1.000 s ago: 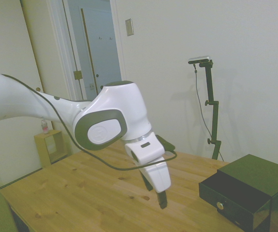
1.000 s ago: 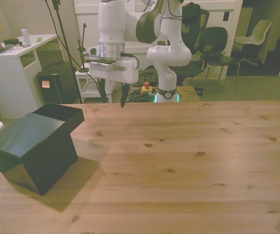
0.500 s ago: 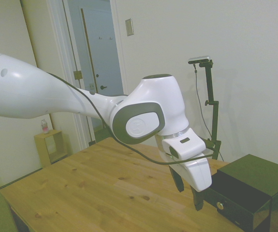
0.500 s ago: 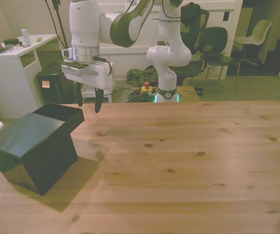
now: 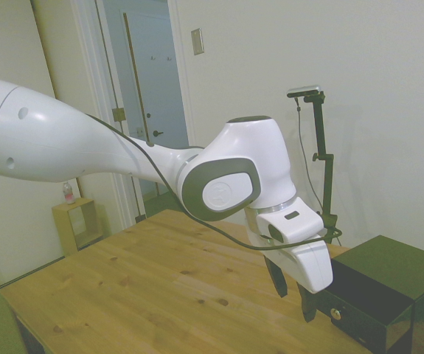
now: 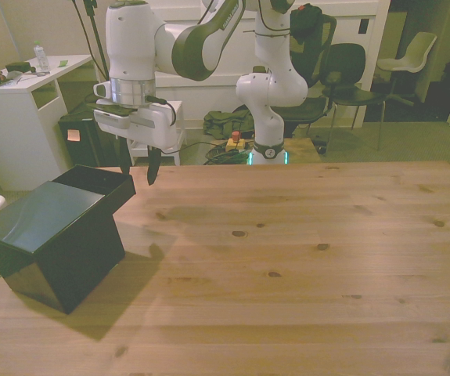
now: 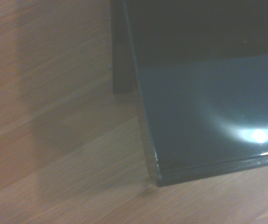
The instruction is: Close the top drawer
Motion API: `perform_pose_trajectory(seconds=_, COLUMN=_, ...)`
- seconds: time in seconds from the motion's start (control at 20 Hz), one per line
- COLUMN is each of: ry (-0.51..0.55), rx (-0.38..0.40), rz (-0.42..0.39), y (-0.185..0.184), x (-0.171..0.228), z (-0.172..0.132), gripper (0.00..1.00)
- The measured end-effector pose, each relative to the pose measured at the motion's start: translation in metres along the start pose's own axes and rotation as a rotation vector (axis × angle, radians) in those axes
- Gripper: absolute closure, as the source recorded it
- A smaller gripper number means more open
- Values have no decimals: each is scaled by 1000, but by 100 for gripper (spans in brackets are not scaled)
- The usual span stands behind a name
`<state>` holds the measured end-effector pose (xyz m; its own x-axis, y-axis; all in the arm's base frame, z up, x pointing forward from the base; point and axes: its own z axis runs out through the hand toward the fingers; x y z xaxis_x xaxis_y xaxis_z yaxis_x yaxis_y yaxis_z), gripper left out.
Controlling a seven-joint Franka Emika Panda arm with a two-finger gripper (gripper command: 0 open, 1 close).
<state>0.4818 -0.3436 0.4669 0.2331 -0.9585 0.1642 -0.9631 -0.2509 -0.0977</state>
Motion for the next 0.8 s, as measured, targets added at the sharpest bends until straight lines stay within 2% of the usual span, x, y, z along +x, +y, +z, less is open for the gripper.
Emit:
perform_pose_trajectory(seconds=0.35, ry=9, rx=9, rz=7, y=1, x=13, z=-3, gripper=100)
perform_pose_trajectory(seconds=0.8, ry=-7, rx=9, rz=38, y=1, x=36, z=10, gripper=100)
